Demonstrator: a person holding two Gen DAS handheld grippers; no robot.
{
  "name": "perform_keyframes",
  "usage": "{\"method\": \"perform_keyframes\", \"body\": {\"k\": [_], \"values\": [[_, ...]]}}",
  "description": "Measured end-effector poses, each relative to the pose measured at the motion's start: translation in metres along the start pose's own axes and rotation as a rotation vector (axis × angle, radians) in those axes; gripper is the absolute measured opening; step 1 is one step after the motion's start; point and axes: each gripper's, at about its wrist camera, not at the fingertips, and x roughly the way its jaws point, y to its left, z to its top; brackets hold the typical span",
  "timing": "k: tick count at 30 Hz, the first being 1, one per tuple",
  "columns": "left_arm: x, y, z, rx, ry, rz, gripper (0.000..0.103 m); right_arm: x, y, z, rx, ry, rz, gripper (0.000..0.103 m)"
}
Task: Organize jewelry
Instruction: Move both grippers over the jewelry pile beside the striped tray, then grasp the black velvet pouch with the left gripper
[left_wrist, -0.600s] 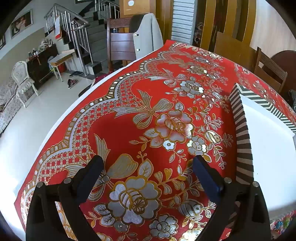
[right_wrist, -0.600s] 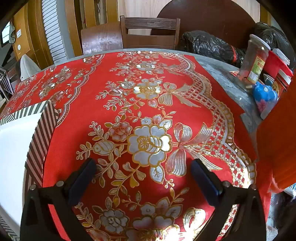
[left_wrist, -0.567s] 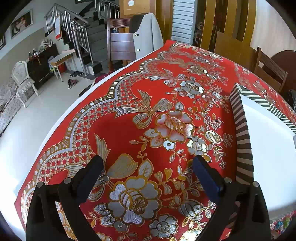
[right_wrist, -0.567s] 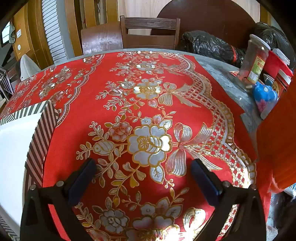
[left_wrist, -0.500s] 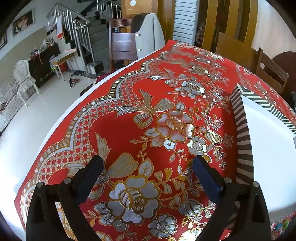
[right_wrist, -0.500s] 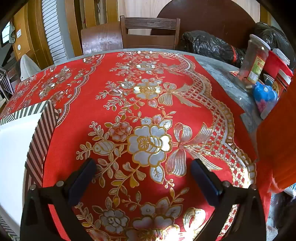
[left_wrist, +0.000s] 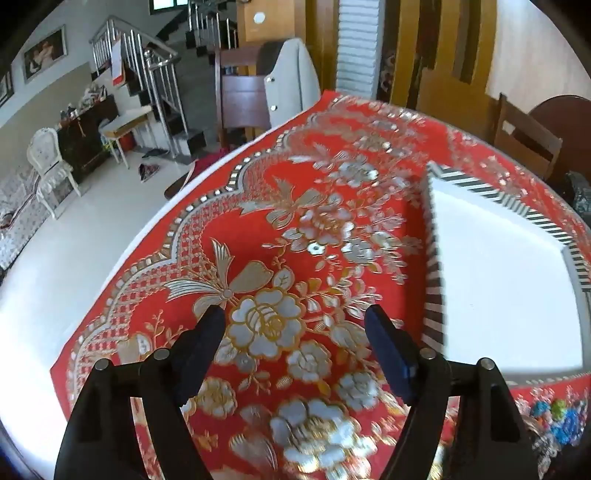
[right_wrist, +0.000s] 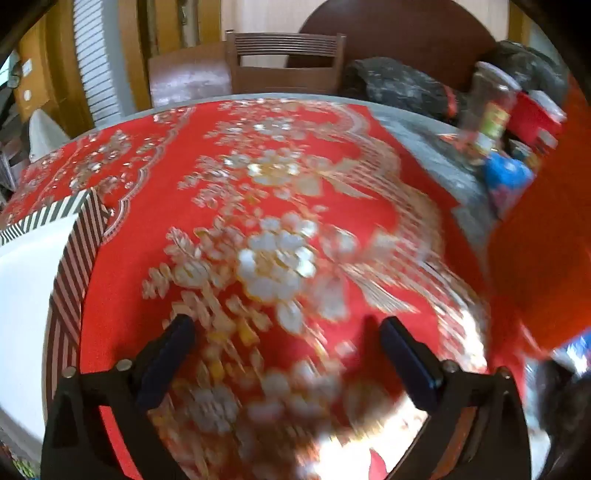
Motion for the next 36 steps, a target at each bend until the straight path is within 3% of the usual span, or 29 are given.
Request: {"method": "perform_keyframes", "body": {"k": [3, 8, 11, 14, 21, 36], "values": [[-0.019, -0.007, -0.005, 0.018, -0.021, -0.012, 0.077, -0.033, -0.001, -0.016, -0.030, -0.015, 0.020, 0.099], [-0.042, -0.026, -0.014, 0.038, -0.049, -0.053, 0.077, -0.107, 0.014, -0.043, -0.041, -0.081, 0.134, 0.099], [-0.058, -0.040, -0.023, 0.070, -0.063, -0.072, 0.077, -0.137, 0.028, -0.061, -0.024, -0.104, 0.229, 0.099], [-0.068, -0.055, -0.030, 0.107, -0.070, -0.077, 0.077, -0.154, 0.045, -0.078, -0.031, -0.114, 0.271, 0.099], [-0.088, -0.077, -0.045, 0.149, -0.079, -0.114, 0.077, -0.170, 0.079, -0.110, -0.068, -0.127, 0.279, 0.099], [-0.104, -0.093, -0.059, 0.190, -0.089, -0.147, 0.077, -0.189, 0.104, -0.128, -0.180, -0.152, 0.262, 0.099]]}}
